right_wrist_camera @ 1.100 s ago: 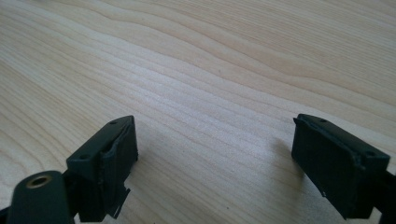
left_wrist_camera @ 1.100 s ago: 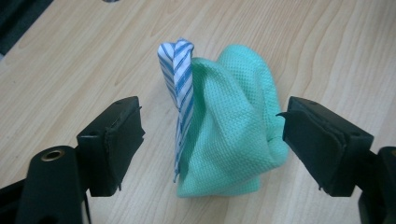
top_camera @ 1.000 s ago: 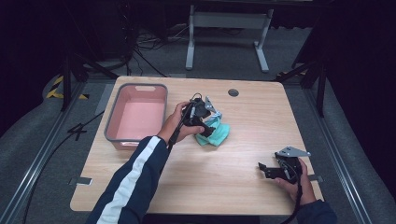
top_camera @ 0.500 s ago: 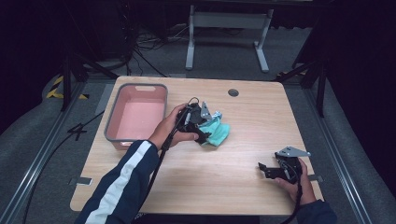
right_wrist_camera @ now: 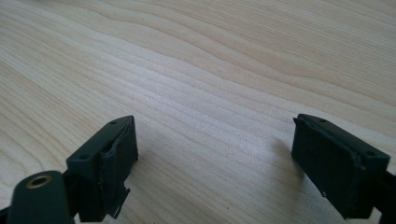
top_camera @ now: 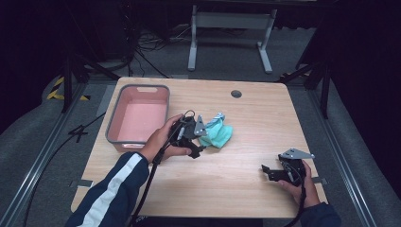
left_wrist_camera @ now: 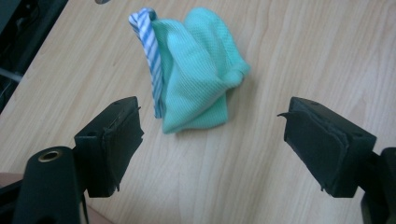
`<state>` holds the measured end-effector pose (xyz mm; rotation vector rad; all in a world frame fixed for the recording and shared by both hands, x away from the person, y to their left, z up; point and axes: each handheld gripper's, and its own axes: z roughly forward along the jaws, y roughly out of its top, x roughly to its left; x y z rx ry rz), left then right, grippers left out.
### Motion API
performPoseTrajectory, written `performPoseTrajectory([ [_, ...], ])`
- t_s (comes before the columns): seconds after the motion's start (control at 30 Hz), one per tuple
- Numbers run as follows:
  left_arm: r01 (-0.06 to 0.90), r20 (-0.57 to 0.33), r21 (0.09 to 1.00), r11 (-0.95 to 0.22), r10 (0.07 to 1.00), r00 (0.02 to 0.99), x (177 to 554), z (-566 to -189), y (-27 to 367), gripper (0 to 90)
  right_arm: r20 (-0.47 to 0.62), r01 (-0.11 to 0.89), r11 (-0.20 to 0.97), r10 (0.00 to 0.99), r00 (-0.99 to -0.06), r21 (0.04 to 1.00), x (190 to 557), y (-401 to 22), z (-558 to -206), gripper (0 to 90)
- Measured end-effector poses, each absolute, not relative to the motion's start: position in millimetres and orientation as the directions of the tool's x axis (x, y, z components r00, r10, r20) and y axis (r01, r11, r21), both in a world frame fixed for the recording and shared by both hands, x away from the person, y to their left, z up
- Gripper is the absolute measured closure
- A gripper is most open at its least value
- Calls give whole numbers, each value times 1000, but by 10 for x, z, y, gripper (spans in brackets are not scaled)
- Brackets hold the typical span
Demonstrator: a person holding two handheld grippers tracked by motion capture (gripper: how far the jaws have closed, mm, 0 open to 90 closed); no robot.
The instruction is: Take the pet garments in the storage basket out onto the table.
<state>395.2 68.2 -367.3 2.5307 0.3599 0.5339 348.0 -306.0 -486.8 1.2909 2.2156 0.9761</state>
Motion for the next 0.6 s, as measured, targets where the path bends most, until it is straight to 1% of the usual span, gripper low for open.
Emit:
performPoseTrajectory([
  [0.1,143,299,541,-829,348,889,3882,-3706,757,202,9,592,331,868,-496,734,3480,-3059,-4869,148],
  [0.37,116,339,485,-867,309,889,3666,-3820,948,203,9,592,331,868,-496,734,3480,-3059,-4869,147],
  [0.6,111,341,480,-870,302,891,3539,-3910,1119,217,9,592,331,868,-496,734,3480,-3059,-4869,147],
])
